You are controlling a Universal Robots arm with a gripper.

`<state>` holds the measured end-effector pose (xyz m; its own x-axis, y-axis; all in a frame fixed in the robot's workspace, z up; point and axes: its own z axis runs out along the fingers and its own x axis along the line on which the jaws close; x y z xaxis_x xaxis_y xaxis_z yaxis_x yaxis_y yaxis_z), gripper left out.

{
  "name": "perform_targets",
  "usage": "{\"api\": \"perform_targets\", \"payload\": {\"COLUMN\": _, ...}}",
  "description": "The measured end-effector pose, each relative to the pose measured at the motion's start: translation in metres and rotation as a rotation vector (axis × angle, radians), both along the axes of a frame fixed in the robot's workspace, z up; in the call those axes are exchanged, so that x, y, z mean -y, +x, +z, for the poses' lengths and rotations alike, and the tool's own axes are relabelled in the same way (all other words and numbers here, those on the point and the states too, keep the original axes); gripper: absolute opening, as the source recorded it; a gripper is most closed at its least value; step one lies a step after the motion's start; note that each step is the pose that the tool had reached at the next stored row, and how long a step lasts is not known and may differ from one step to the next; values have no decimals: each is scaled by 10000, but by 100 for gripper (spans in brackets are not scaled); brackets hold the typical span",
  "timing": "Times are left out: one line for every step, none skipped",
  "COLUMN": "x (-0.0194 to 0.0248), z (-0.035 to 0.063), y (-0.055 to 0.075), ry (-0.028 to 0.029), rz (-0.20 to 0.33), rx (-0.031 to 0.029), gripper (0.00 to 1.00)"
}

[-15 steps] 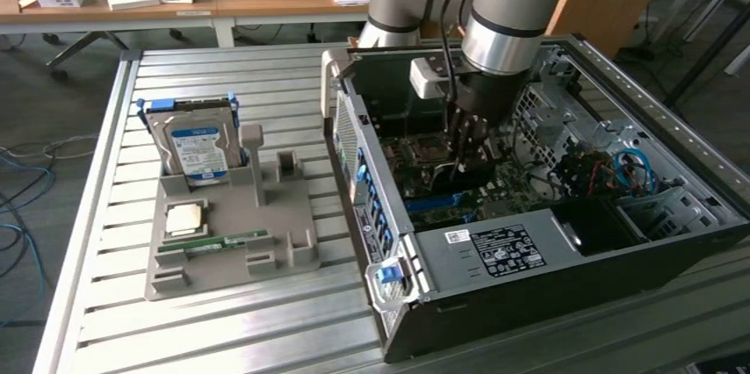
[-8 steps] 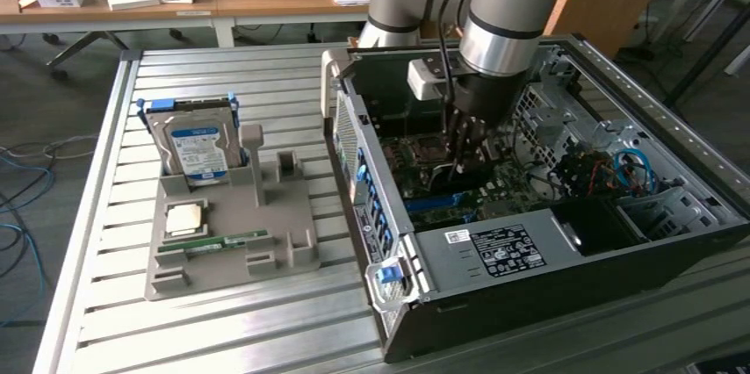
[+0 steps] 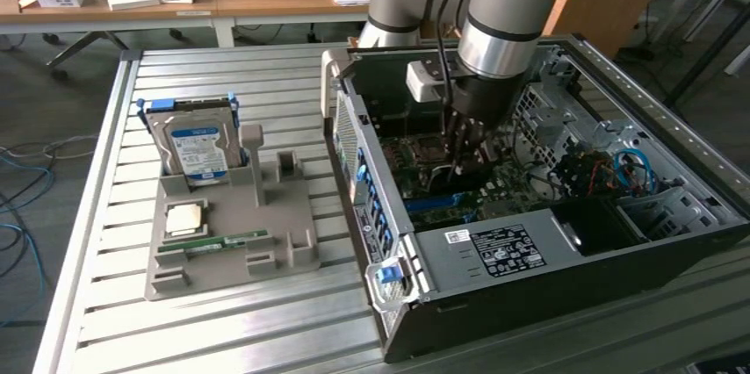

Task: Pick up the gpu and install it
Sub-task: 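Insert the gpu into the slot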

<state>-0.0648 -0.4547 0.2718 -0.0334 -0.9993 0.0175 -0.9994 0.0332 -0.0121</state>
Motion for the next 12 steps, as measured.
{"api": "perform_targets", "payload": {"x": 0, "z": -4, "y": -2, "ry": -1, "rz": 0, "rx": 0, "gripper": 26}}
{"api": "perform_targets", "payload": {"x": 0, "z": -4, "y": -2, "ry": -2, "rz": 0, "rx": -1, "gripper": 26}}
{"api": "perform_targets", "payload": {"x": 0, "z": -4, "y": -2, "ry": -2, "rz": 1, "rx": -1, "gripper": 26}}
{"api": "perform_targets", "payload": {"x": 0, "z": -4, "y": -2, "ry": -2, "rz": 0, "rx": -1, "gripper": 26}}
{"api": "perform_targets", "payload": {"x": 0, "z": -5, "y": -2, "ry": -2, "rz": 0, "rx": -1, "gripper": 26}}
{"api": "perform_targets", "payload": {"x": 0, "z": -7, "y": -8, "ry": 0, "rz": -2, "rx": 0, "gripper": 26}}
{"api": "perform_targets", "payload": {"x": 0, "z": -8, "y": -14, "ry": 1, "rz": -2, "rx": 1, "gripper": 26}}
{"api": "perform_targets", "payload": {"x": 0, "z": -9, "y": -19, "ry": 2, "rz": 0, "rx": 1, "gripper": 26}}
{"api": "perform_targets", "payload": {"x": -1, "z": -9, "y": -23, "ry": 1, "rz": -1, "rx": 2, "gripper": 26}}
{"api": "perform_targets", "payload": {"x": 0, "z": -10, "y": -23, "ry": 0, "rz": 1, "rx": 1, "gripper": 26}}
{"api": "perform_targets", "payload": {"x": 0, "z": -9, "y": -24, "ry": -1, "rz": 2, "rx": 1, "gripper": 26}}
{"api": "perform_targets", "payload": {"x": 0, "z": -9, "y": -24, "ry": -1, "rz": 2, "rx": 1, "gripper": 26}}
